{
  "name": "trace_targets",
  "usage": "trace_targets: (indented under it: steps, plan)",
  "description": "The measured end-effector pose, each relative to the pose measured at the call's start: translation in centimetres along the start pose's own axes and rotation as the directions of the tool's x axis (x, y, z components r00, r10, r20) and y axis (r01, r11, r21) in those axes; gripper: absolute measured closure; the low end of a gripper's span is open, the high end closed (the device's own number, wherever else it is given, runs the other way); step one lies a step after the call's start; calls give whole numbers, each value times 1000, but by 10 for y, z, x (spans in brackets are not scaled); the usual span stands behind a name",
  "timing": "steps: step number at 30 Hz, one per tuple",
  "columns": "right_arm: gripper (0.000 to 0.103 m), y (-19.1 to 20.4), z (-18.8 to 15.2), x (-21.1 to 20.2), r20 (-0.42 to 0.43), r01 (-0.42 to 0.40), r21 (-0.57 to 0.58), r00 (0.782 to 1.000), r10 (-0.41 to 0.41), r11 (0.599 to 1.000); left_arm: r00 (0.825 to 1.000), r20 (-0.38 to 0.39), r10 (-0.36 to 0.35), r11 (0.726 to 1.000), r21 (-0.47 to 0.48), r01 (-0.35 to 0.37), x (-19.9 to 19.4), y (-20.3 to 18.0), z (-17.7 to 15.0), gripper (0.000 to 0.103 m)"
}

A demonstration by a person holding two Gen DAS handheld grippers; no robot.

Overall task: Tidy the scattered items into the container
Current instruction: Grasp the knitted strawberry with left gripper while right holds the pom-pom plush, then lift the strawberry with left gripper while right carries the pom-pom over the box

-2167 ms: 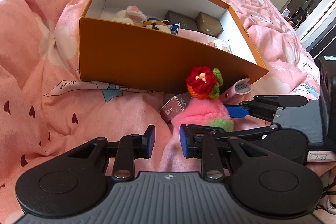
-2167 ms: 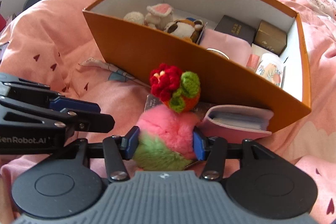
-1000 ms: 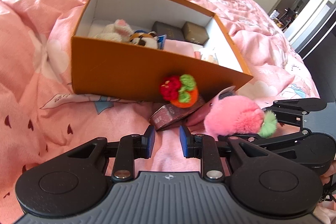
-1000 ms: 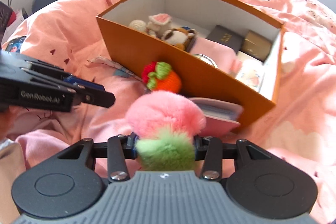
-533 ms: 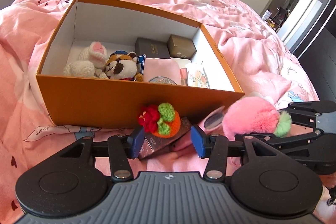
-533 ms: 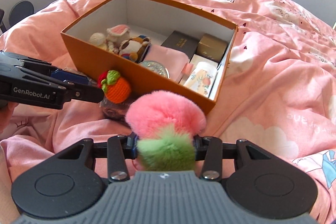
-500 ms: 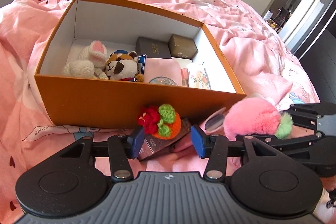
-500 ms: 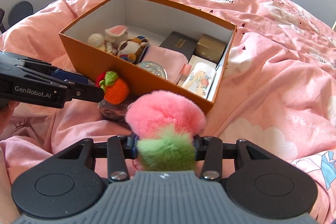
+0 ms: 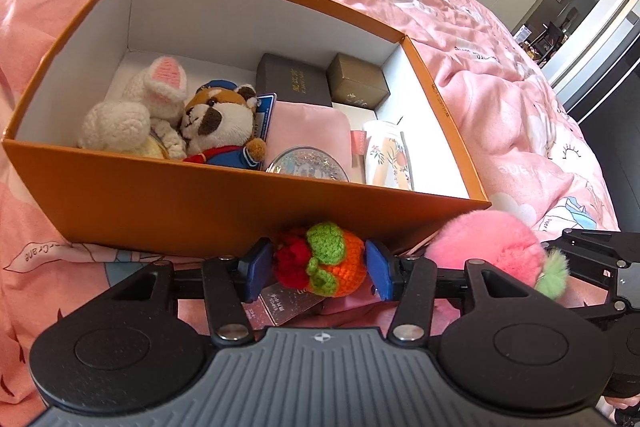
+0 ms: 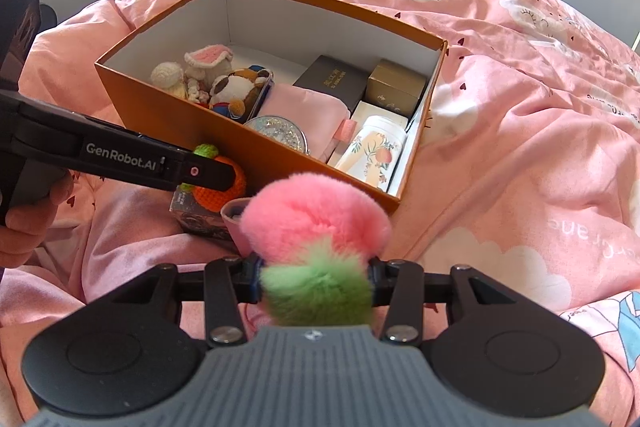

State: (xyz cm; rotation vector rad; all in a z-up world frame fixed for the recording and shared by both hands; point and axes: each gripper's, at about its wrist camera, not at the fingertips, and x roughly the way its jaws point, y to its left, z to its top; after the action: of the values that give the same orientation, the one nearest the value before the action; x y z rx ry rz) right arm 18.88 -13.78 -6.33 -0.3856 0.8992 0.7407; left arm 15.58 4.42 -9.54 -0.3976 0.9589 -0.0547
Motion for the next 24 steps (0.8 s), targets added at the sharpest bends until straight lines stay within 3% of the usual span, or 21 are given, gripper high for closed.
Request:
trace_targets:
  steps: [6, 12, 24]
  plan:
    - [56, 1, -1, 1, 3, -4, 3, 1000, 4, 1000, 1000, -15, -21, 1000, -10, 21, 10, -3, 0, 39]
    - [56, 1, -1, 0, 8, -2, 8, 1000, 2, 1000, 999, -8, -41, 999, -35, 40, 8, 0, -2, 44]
    - [56, 8, 13, -28, 81, -43, -19, 996, 44, 999, 996, 85, -40, 999, -21, 42, -41, -4, -8, 46]
